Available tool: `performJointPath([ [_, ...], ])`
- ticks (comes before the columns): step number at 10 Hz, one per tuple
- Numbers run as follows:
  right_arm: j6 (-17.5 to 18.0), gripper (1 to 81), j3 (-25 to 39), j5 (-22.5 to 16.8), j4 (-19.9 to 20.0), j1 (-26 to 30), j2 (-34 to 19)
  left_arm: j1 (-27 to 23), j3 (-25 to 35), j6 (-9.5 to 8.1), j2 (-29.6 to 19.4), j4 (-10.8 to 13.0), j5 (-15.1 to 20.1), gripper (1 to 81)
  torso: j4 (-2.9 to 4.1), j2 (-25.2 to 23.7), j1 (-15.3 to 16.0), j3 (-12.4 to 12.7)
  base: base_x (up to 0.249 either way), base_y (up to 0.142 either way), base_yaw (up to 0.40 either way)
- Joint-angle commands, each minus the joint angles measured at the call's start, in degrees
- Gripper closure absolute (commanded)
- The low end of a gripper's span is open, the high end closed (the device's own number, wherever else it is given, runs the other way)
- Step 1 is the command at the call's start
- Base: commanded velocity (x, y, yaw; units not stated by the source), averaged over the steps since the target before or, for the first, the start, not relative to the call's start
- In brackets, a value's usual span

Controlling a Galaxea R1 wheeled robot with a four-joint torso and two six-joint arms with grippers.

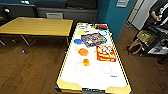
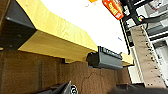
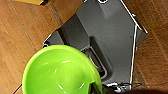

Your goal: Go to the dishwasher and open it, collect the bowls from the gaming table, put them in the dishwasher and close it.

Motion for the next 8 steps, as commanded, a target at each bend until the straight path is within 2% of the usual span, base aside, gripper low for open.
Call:
performJointPath([
  [1,-0.3,81.1,-2.2,-3.6,-1.5,0.7,0.6,-22.2,2.3,-2.62,-2.9,-8.2,21.4,1.0,-0.02,0.0,0.0,0.0,0.000,0.000,0.000],
  [3,-0.3,81.1,-4.1,-4.4,-2.2,1.1,2.2,-30.2,-2.1,-7.28,1.3,-7.8,29.8,1.0,-0.02,0.0,0.0,0.0,0.000,0.000,0.000],
  [4,-0.2,81.1,-4.7,-4.9,-2.2,1.2,2.7,-32.9,-4.2,-9.90,4.1,-6.8,32.7,1.0,-0.02,0.0,0.0,0.0,0.000,0.000,0.000],
  [5,-0.2,81.1,-5.1,-4.9,-2.2,1.4,3.0,-34.8,-6.1,-12.66,6.7,-4.7,34.4,1.0,-0.02,0.0,0.0,0.0,0.000,0.000,0.000],
  [6,-0.2,81.1,-5.6,-4.9,-2.1,1.5,3.2,-36.0,-8.7,-18.06,10.4,-0.2,36.2,1.0,-0.02,0.0,0.0,0.0,0.000,0.000,0.000],
  [7,-0.2,81.1,-5.7,-4.9,-2.1,1.6,3.3,-36.5,-10.8,-23.69,12.4,4.1,36.4,1.0,-0.02,0.0,0.0,0.0,0.000,0.000,0.000],
  [8,-0.2,81.1,-5.8,-4.9,-2.0,1.8,3.3,-37.6,-12.7,-28.63,13.6,7.3,36.4,1.0,-0.02,0.0,0.0,0.0,0.000,0.000,0.000],
])
